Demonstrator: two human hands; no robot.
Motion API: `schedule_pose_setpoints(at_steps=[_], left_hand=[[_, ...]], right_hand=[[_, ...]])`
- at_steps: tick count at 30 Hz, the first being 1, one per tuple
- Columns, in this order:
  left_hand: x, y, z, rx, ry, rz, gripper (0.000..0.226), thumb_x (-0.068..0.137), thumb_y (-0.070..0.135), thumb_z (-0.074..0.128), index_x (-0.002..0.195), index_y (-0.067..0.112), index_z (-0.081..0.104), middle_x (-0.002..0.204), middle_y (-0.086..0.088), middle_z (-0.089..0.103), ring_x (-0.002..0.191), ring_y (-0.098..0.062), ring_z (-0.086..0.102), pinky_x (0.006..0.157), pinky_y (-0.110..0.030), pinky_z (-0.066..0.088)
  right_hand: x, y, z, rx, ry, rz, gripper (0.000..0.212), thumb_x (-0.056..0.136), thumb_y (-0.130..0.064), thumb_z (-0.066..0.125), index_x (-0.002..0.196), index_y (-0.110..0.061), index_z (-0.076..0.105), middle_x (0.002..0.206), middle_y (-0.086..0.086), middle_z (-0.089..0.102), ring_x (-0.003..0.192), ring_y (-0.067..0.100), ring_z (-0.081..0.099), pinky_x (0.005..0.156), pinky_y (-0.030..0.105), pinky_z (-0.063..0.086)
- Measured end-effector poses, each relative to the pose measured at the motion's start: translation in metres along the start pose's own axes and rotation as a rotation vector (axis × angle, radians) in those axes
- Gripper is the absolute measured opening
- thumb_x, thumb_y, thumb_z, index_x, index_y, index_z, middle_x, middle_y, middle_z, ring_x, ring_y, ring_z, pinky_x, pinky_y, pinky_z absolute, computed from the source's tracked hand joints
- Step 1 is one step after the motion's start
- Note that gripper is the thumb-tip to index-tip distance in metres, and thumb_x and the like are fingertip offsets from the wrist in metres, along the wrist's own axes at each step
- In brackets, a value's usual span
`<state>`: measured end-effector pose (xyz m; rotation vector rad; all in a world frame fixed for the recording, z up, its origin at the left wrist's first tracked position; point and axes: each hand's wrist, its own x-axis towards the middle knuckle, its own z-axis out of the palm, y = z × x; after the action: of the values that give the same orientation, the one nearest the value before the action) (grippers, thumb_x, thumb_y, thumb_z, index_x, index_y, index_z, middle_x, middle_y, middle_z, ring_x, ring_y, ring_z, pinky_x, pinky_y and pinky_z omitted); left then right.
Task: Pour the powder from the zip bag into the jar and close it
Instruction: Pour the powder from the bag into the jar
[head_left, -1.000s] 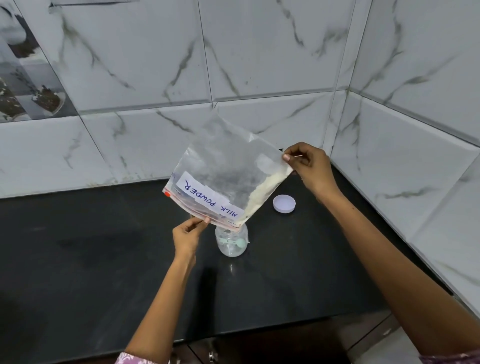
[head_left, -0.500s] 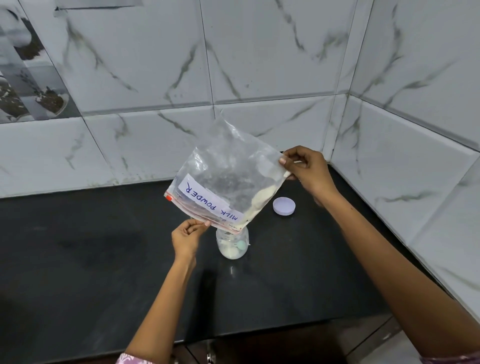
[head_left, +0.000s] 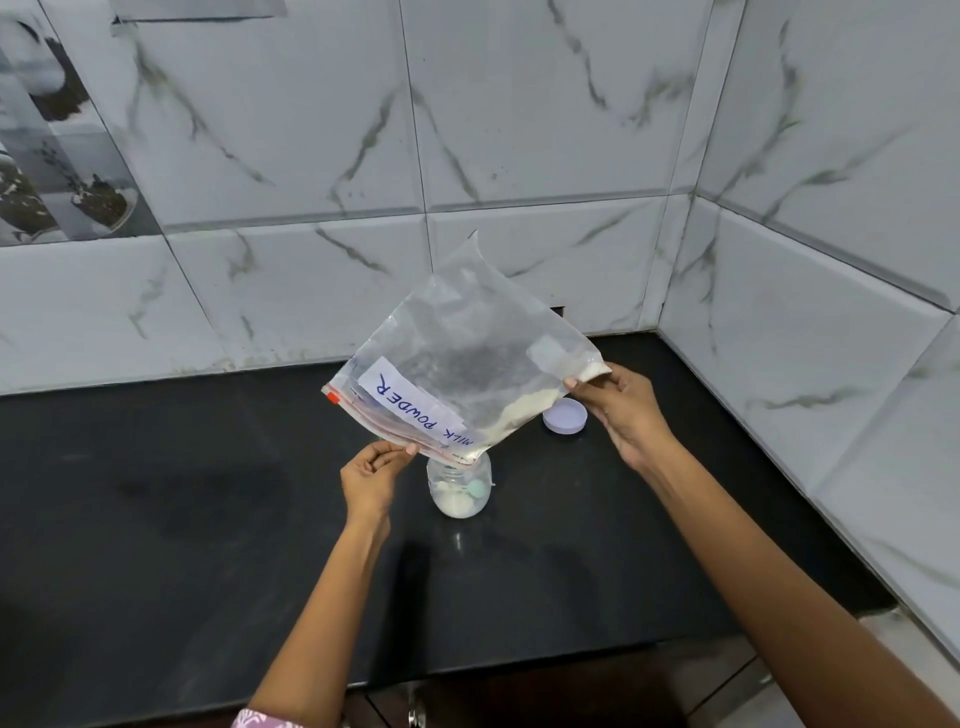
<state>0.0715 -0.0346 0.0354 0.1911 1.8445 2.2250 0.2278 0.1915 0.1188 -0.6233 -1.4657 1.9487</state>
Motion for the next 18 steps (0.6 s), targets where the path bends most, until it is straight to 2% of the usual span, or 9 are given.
schedule_pose_setpoints(at_steps=[2, 5, 9, 12, 15, 18], left_hand=[[0.0, 0.0, 0.001, -0.006, 0.004, -0.004, 0.015, 0.072, -0.001, 0.076, 0.077, 0.008, 0.065, 0.066, 0.003, 0.071, 0.063, -0.001, 0.067, 0.064, -0.008, 0.051], [-0.001, 0.001, 0.002, -0.02, 0.001, -0.011, 0.016, 0.072, -0.003, 0.075, 0.076, 0.008, 0.065, 0.061, 0.006, 0.071, 0.061, -0.001, 0.067, 0.063, -0.008, 0.051], [0.0, 0.001, 0.002, -0.005, 0.01, -0.019, 0.015, 0.072, -0.002, 0.076, 0.076, 0.008, 0.065, 0.062, 0.006, 0.07, 0.06, -0.001, 0.066, 0.063, -0.009, 0.051], [0.001, -0.001, 0.001, -0.008, 0.035, -0.035, 0.016, 0.072, -0.001, 0.076, 0.076, 0.009, 0.065, 0.059, 0.008, 0.07, 0.059, 0.001, 0.066, 0.063, -0.009, 0.05], [0.001, -0.002, 0.001, -0.008, 0.038, -0.058, 0.015, 0.072, 0.0, 0.076, 0.076, 0.009, 0.064, 0.057, 0.01, 0.07, 0.057, 0.003, 0.065, 0.068, -0.013, 0.048], [0.001, -0.002, 0.002, -0.01, 0.027, -0.068, 0.015, 0.072, 0.0, 0.076, 0.076, 0.009, 0.064, 0.057, 0.009, 0.07, 0.056, 0.002, 0.064, 0.074, -0.018, 0.049]], right_hand=[[0.0, 0.005, 0.001, -0.003, 0.009, 0.012, 0.029, 0.077, 0.003, 0.07, 0.104, -0.002, 0.064, 0.105, 0.013, 0.07, 0.098, 0.023, 0.067, 0.091, 0.032, 0.053], [0.0, 0.007, 0.002, 0.01, 0.026, 0.005, 0.03, 0.08, 0.0, 0.068, 0.109, 0.004, 0.063, 0.099, 0.012, 0.07, 0.093, 0.022, 0.068, 0.082, 0.024, 0.057], [0.003, -0.001, 0.014, -0.031, 0.059, -0.112, 0.019, 0.08, -0.001, 0.07, 0.099, -0.004, 0.068, 0.094, 0.012, 0.071, 0.083, 0.016, 0.07, 0.073, 0.02, 0.058], [0.005, -0.004, 0.023, -0.094, -0.009, -0.192, 0.018, 0.078, 0.0, 0.071, 0.093, -0.011, 0.07, 0.089, 0.006, 0.072, 0.077, 0.008, 0.071, 0.07, 0.016, 0.056], [0.006, 0.005, 0.022, -0.088, -0.051, -0.099, 0.022, 0.078, 0.002, 0.071, 0.099, -0.005, 0.068, 0.094, 0.009, 0.071, 0.079, 0.008, 0.069, 0.072, 0.016, 0.056], [0.003, 0.028, 0.021, -0.069, -0.053, 0.066, 0.031, 0.08, 0.002, 0.069, 0.11, 0.005, 0.062, 0.091, 0.006, 0.07, 0.08, 0.009, 0.068, 0.066, 0.015, 0.056]])
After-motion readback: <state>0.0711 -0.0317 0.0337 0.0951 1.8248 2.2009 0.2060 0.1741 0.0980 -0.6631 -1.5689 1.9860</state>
